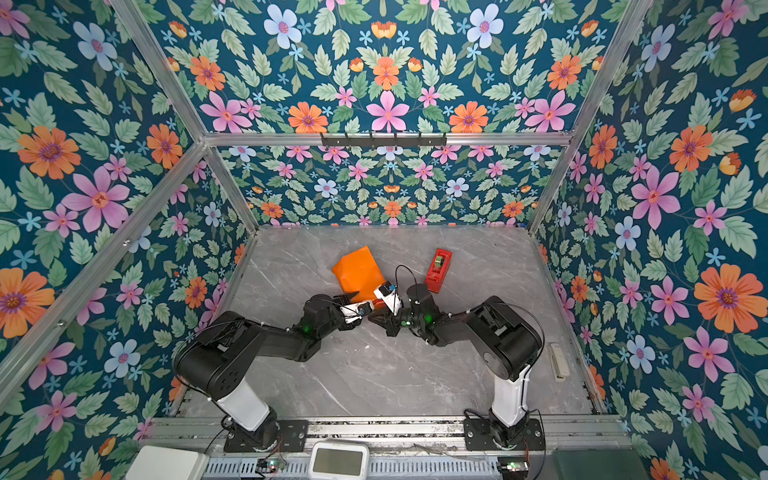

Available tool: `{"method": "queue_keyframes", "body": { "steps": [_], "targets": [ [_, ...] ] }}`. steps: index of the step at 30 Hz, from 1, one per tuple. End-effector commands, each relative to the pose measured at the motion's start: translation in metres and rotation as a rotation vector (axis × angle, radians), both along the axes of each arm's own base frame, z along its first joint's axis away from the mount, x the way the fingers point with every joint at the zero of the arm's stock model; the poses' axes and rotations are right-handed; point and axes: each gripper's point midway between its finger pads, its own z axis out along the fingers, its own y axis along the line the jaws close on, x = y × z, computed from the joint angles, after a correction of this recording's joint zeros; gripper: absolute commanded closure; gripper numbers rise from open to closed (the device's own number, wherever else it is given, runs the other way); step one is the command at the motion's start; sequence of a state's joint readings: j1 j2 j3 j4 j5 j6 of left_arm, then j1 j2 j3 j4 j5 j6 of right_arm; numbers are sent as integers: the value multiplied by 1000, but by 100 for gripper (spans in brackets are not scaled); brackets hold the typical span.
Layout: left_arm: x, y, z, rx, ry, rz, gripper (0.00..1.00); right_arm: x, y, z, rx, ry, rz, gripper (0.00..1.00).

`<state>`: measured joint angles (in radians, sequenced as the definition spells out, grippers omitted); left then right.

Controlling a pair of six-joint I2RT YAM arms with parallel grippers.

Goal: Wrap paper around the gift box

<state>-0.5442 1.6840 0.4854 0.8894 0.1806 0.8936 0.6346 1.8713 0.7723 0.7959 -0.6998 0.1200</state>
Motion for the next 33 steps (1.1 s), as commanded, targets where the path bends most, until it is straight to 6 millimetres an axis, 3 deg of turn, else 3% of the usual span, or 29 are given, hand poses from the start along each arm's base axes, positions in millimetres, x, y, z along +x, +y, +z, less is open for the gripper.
{"method": "queue_keyframes", "body": {
  "steps": [1,4,19,33],
  "targets": [
    [-6,0,-11,8,49,-13,36,2,4,8,28,-23,17,100],
    [-6,0,-11,7,49,-12,36,2,6,8,28,-17,20,100],
    [-6,0,-10,6,49,-13,37,21,0,-29,-34,83,-63,100],
    [-6,-1,-9,4,47,-14,37,36,-3,-38,-71,136,-114,100]
  ]
}}
